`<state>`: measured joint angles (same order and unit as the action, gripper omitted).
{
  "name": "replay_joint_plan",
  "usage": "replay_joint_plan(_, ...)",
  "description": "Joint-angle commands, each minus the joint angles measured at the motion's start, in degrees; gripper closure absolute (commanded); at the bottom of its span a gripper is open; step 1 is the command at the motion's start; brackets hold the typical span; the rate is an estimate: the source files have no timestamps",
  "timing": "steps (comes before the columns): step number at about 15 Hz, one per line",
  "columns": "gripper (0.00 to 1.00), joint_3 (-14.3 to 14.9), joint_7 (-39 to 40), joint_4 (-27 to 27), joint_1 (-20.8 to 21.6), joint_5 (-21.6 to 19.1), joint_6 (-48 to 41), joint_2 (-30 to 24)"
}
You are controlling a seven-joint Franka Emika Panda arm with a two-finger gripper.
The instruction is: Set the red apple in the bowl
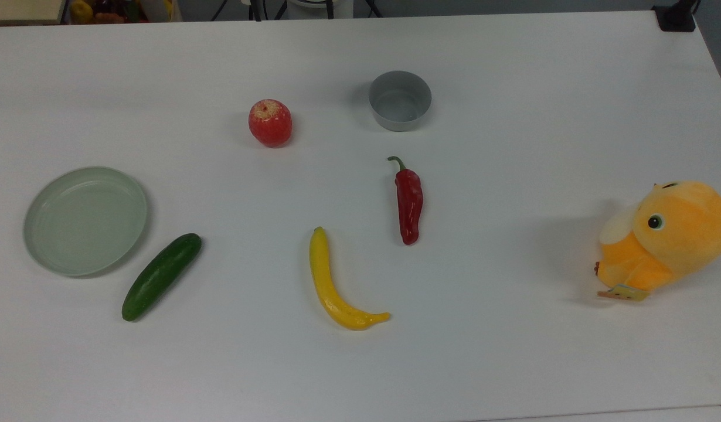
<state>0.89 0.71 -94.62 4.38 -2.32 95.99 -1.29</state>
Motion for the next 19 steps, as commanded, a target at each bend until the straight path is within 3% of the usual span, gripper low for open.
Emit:
replay_joint_plan(1,0.00,0.8,0.6,-2.8,1.9,-1.1,1.0,0.8)
replay_joint_plan(5,0.00,0.9,0.9,-5.3,1.1,1.3,0.9,2.2)
replay_joint_plan(9,0.00,0.9,2.3,-9.9,0.1,6.4,1.7,3.7)
replay_joint_plan(19,0.00,1.0,4.7,-20.2,-4.1,6.6,18.3,9.4)
